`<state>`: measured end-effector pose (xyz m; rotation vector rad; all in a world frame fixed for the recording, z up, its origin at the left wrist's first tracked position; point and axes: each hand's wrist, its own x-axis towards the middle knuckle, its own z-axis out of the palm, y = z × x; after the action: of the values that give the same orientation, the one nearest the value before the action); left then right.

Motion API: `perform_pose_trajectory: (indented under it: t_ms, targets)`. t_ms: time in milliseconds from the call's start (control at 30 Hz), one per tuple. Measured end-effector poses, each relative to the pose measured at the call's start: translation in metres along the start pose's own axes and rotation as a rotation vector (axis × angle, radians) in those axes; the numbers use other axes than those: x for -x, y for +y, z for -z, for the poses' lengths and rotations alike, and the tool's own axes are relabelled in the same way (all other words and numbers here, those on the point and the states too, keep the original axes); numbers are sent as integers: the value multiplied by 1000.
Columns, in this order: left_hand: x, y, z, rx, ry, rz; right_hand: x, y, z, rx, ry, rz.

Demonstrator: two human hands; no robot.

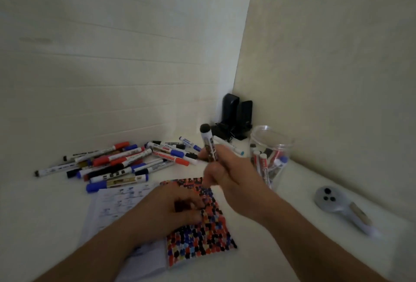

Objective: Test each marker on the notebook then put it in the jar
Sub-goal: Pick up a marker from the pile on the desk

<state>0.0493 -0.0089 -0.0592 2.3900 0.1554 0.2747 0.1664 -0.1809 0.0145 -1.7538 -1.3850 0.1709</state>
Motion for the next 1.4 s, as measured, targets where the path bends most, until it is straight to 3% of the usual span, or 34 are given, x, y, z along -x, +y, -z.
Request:
perform_pose_trajectory:
  t_ms: [100,167,267,367,467,633,800,1033,1133,1200,1300,1400]
  targets:
    - [-2,-5,-4,-269,-88,-73,10,-14,73,121,244,-9]
    - [-5,-7,-9,-401,-111,-50,11,-14,122,287,299,-110]
    - [-7,-7,-13,-506,-123,29,7,-6,177,643,177,-246]
    - [-7,-9,-14,-521,-136,49,-2,-3,198,915,15,-248]
    - [-6,-9,-14,-515,-127,47,-15,-3,195,861,-39,-272]
    - [-5,-11,-16,-494,-102,40,-37,7,171,716,73,-259]
    - [-6,-15,-18,-456,-71,24,-49,24,146,860,52,-336]
    - [-10,-23,-18,-401,-46,0,-67,23,135,1036,-165,-439]
    - [-10,-25,-13,-329,25,-30,-75,16,137,1078,-136,-463]
    - [-11,-34,-4,-320,138,-10,-76,9,134,1086,-10,-389]
    - [-13,-49,10,-419,285,111,-62,-8,98,897,214,-60]
    - [-16,-49,12,-604,268,215,-45,-13,32,528,4,-28]
